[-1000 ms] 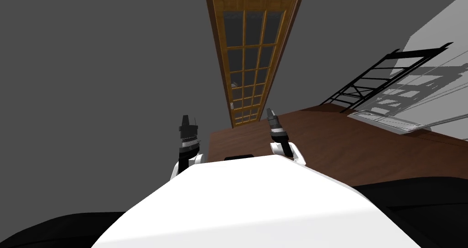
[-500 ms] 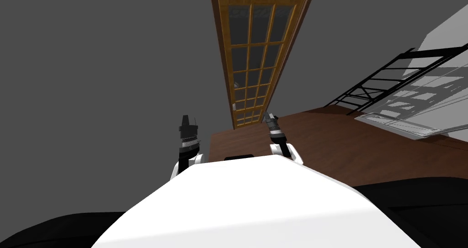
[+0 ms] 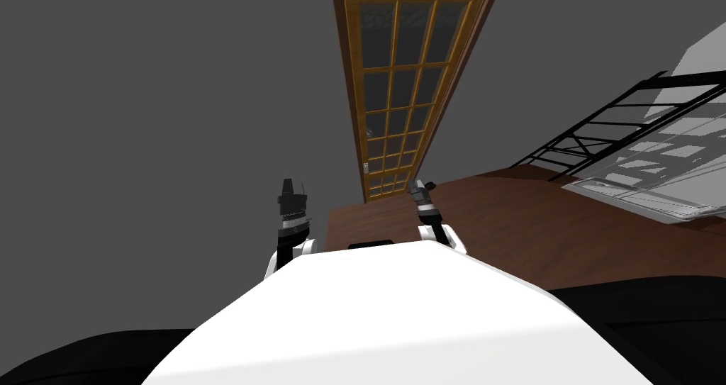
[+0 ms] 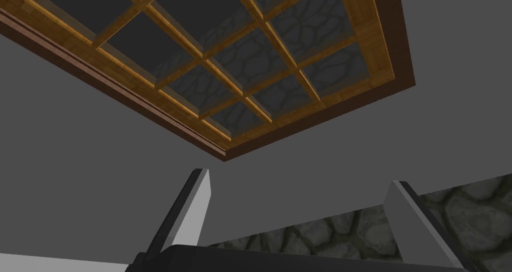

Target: Pull the door open

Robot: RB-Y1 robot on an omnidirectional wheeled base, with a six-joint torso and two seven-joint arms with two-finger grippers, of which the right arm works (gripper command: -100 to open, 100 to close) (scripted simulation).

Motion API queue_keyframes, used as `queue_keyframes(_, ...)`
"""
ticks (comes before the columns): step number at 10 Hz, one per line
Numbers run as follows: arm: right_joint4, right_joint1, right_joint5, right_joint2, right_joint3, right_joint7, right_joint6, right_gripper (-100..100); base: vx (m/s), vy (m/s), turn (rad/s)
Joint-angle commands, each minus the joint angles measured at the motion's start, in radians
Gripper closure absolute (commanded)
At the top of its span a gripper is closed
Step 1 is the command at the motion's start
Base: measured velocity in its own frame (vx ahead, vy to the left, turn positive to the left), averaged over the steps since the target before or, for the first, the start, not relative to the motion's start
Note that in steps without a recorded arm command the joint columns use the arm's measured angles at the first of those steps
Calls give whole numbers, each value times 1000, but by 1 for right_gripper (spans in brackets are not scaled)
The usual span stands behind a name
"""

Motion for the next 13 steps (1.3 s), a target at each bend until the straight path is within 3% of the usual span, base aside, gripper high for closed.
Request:
queue_keyframes(1,33,-7,4,-3,-3,25,-11,-100,114,53,25)
queue_keyframes(12,266,-45,34,-16,-21,187,-95,-100,103,49,27)
queue_keyframes(13,307,-52,40,-18,-24,216,-110,-100,139,73,42)
